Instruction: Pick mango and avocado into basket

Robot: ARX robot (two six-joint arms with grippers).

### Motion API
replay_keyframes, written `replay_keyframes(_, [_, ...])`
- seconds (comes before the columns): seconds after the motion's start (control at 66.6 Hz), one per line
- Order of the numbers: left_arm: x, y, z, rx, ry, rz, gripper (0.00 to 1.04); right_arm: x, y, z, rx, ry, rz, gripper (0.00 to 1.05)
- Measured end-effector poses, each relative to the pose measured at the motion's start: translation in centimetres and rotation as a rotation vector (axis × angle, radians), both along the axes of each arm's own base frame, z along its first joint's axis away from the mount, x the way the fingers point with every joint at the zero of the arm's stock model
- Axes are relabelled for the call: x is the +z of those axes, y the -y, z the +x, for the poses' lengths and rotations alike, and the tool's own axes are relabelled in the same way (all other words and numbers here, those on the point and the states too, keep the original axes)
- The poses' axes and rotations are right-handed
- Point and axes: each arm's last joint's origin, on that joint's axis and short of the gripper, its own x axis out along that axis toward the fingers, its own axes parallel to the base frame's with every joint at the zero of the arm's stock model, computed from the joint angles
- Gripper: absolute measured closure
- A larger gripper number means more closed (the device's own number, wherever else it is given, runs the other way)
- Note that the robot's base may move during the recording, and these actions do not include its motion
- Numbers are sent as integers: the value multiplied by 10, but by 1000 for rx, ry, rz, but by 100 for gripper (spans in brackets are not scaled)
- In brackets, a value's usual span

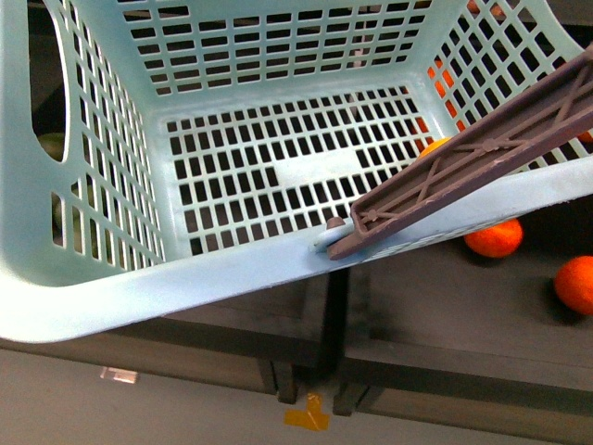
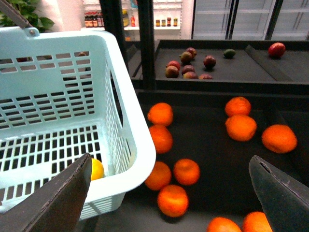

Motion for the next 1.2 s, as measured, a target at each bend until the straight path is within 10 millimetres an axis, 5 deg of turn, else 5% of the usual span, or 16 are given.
replay_keyframes(1.2, [0, 0, 0, 2, 0, 1, 92, 0, 0, 0, 0, 1, 0, 9])
